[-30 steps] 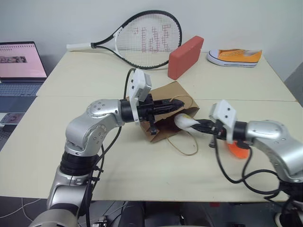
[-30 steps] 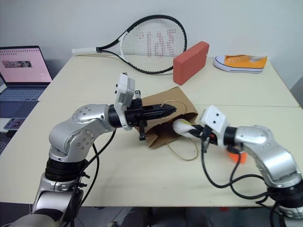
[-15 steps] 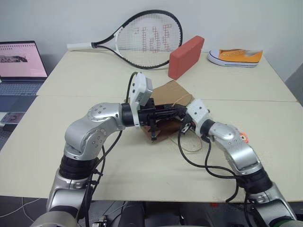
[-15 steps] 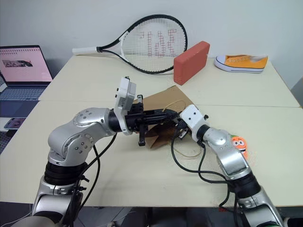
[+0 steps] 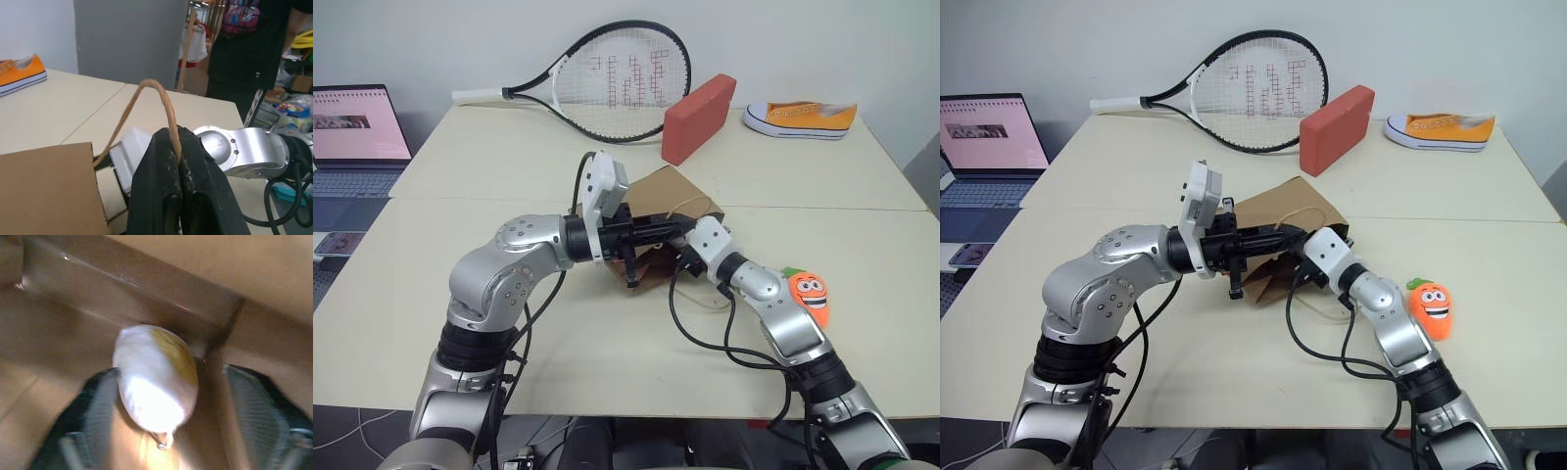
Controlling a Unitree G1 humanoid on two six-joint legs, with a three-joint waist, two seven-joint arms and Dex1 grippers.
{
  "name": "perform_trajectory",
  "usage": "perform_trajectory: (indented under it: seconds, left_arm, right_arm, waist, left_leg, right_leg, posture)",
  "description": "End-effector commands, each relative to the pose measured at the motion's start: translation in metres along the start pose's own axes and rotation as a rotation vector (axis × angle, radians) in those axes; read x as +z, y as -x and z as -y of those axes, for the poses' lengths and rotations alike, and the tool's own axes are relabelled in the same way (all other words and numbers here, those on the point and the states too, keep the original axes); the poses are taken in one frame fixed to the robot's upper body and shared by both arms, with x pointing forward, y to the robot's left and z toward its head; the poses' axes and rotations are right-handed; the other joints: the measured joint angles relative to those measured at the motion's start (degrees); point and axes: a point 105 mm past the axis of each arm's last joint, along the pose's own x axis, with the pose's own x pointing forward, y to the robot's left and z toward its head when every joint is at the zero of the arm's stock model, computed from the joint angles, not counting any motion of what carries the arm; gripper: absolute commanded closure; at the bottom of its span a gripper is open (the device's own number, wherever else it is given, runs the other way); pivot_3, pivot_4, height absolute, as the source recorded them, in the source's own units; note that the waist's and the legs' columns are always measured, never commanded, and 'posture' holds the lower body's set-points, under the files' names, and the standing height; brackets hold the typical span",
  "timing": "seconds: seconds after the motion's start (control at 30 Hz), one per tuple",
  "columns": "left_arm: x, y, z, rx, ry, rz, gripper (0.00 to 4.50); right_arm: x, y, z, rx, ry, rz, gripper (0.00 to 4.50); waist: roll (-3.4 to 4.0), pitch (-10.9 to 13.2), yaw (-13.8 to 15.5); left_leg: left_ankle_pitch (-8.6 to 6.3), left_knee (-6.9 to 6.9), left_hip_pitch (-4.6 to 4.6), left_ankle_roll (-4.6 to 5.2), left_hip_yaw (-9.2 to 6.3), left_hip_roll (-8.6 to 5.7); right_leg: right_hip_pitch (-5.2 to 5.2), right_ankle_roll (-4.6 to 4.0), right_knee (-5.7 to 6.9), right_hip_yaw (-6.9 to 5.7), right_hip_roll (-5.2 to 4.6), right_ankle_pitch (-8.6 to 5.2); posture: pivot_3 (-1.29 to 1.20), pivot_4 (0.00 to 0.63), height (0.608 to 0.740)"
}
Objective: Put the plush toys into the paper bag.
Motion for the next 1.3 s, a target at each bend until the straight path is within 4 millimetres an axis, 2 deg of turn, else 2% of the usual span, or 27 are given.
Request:
perform_trajectory:
  seconds: [0.03,0.17,0.33,0.43,0.53,0.67,0.87,0.97,1.1,1.2,1.3]
  left_arm:
    - [0.009,-0.003,-0.003,0.022,-0.037,0.025,4.50]
    - [0.007,-0.006,-0.008,0.053,-0.043,0.021,4.50]
    - [0.005,-0.007,-0.009,0.062,-0.050,0.017,4.50]
    - [0.003,-0.006,-0.007,0.059,-0.051,0.016,4.50]
    - [0.001,-0.005,-0.005,0.054,-0.051,0.013,4.50]
    - [-0.002,-0.005,-0.002,0.040,-0.056,0.011,4.50]
    - [-0.003,-0.005,-0.003,0.034,-0.066,0.009,4.50]
    - [-0.004,-0.005,-0.001,0.029,-0.068,0.008,4.50]
    - [-0.004,-0.005,-0.001,0.030,-0.069,0.010,4.50]
    - [-0.004,-0.004,-0.001,0.032,-0.068,0.010,4.50]
    - [-0.005,-0.003,0.000,0.036,-0.069,0.008,4.50]
  right_arm:
    - [0.019,0.010,-0.001,0.031,0.035,0.066,0.01]
    - [0.025,0.030,-0.006,0.127,-0.017,0.077,0.01]
    - [0.036,0.069,0.007,0.248,-0.131,0.075,0.01]
    - [0.033,0.097,0.025,0.253,-0.176,0.025,0.01]
    - [0.016,0.119,0.045,0.165,-0.217,-0.069,0.01]
    - [-0.027,0.145,0.062,0.026,-0.250,-0.253,0.01]
    - [-0.076,0.175,0.069,-0.084,-0.288,-0.432,0.01]
    - [-0.091,0.183,0.068,-0.103,-0.333,-0.500,0.01]
    - [-0.102,0.184,0.069,-0.136,-0.384,-0.541,0.01]
    - [-0.108,0.182,0.068,-0.141,-0.387,-0.551,0.60]
    - [-0.106,0.178,0.067,-0.127,-0.388,-0.539,1.57]
  waist:
    - [0.00,0.00,0.02]
    - [0.00,0.00,0.06]
    - [-0.01,0.00,0.46]
    - [-0.01,0.00,0.54]
    - [-0.01,0.00,0.64]
    - [-0.01,-0.01,0.65]
    - [-0.01,-0.01,0.52]
    - [-0.01,-0.01,0.52]
    - [-0.01,-0.01,0.54]
    - [-0.02,-0.01,0.56]
    - [-0.02,-0.01,0.57]
  left_leg:
    - [0.00,-0.01,0.01,0.00,0.00,0.00]
    - [0.00,-0.02,0.00,0.00,-0.01,0.00]
    - [0.00,0.03,-0.01,0.00,-0.02,-0.01]
    - [0.00,0.04,0.00,0.00,-0.03,-0.01]
    - [0.00,0.03,0.00,0.00,-0.03,-0.01]
    - [0.00,0.04,0.00,0.00,-0.01,-0.01]
    - [0.00,0.08,0.01,0.00,0.06,-0.01]
    - [0.00,0.10,0.02,0.00,0.09,-0.01]
    - [0.00,0.11,0.01,0.00,0.09,-0.02]
    - [0.00,0.13,0.01,0.00,0.09,-0.02]
    - [0.00,0.13,0.02,0.00,0.07,-0.03]
  right_leg:
    - [0.00,0.00,0.00,0.00,0.00,0.00]
    - [0.00,0.00,0.00,-0.01,0.00,0.00]
    - [0.04,0.01,-0.01,-0.01,-0.01,0.00]
    - [0.07,-0.02,-0.01,-0.02,-0.01,-0.01]
    - [0.08,-0.29,-0.03,-0.03,-0.01,-0.18]
    - [0.09,-0.32,-0.05,-0.02,-0.02,-0.19]
    - [0.08,-0.32,-0.04,0.04,-0.01,-0.20]
    - [0.08,-0.32,-0.04,0.07,-0.01,-0.20]
    - [0.09,-0.32,-0.05,0.08,-0.01,-0.20]
    - [0.10,-0.32,-0.06,0.09,-0.01,-0.20]
    - [0.15,-0.32,-0.09,0.09,-0.01,-0.20]
  posture:
    - [0.00,0.150,0.740]
    - [0.00,0.150,0.740]
    - [0.00,0.150,0.740]
    - [0.00,0.150,0.740]
    - [0.00,0.150,0.740]
    - [0.00,0.150,0.740]
    - [0.00,0.150,0.740]
    - [0.00,0.150,0.740]
    - [0.00,0.150,0.740]
    - [0.00,0.150,0.740]
    - [0.00,0.150,0.740]
